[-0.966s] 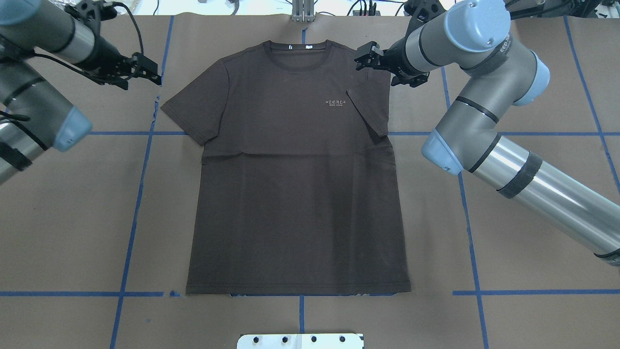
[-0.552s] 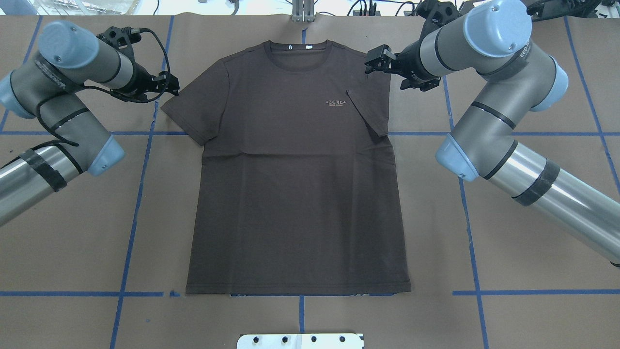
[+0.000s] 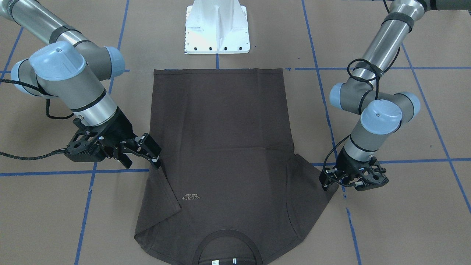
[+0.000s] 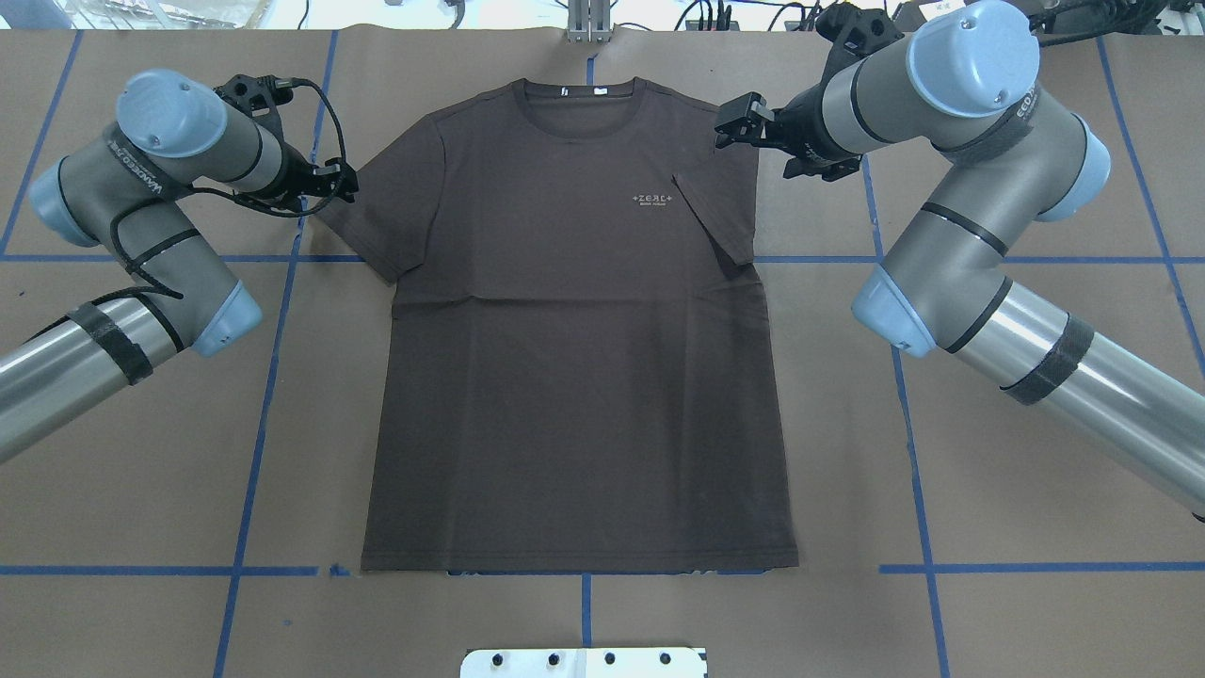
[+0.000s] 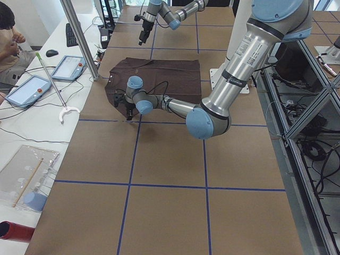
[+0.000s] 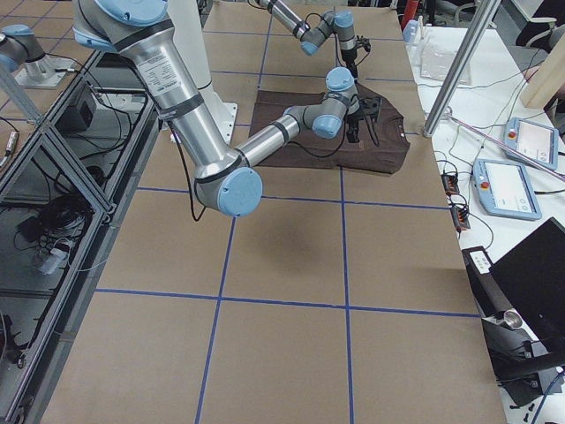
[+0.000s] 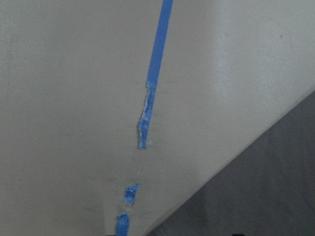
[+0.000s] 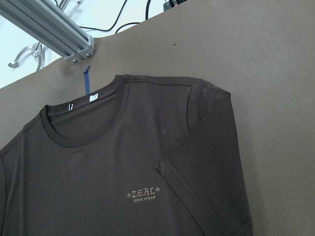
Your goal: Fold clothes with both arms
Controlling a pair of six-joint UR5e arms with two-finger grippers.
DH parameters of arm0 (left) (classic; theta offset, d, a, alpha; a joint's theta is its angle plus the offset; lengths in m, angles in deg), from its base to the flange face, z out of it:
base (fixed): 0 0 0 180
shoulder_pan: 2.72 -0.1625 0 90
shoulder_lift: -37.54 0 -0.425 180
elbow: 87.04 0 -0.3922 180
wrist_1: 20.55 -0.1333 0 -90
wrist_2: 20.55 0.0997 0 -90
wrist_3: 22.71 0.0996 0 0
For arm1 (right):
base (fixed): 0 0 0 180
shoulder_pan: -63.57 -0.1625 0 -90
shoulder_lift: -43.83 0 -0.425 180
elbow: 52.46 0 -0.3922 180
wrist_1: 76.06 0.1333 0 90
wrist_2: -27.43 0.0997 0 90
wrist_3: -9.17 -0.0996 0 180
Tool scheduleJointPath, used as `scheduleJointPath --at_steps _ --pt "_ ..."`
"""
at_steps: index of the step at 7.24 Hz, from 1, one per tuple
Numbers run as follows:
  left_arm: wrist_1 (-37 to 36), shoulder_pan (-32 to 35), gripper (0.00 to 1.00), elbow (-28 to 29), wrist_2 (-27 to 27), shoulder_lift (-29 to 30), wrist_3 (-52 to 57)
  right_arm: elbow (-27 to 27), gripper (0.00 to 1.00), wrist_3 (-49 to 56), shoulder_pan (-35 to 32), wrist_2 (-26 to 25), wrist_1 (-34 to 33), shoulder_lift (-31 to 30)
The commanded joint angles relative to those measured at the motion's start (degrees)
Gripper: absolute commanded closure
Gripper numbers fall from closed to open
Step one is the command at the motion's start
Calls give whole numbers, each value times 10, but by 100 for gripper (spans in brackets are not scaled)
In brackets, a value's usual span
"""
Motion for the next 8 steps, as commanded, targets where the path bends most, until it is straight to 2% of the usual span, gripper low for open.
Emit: scheduleJointPath --at_steps 1,2,3,5,6,7,8 --pt "-2 -2 49 11 6 6 3 -1 0 -4 0 0 1 0" --pt "-4 -2 85 11 7 9 0 -1 0 -5 0 1 1 -1" --pt "-5 -2 100 11 8 9 5 -1 0 -5 0 0 1 -1" --pt "-8 -2 100 -1 6 13 5 -1 0 -5 0 0 1 -2" --pt "-12 -2 100 -37 1 20 1 -3 0 -4 0 1 1 -1" --pt "-30 -2 100 -56 -16 43 -4 -4 0 -2 0 2 1 -1" --pt "-50 -14 100 -53 -20 89 -63 -4 0 -1 0 2 1 -2"
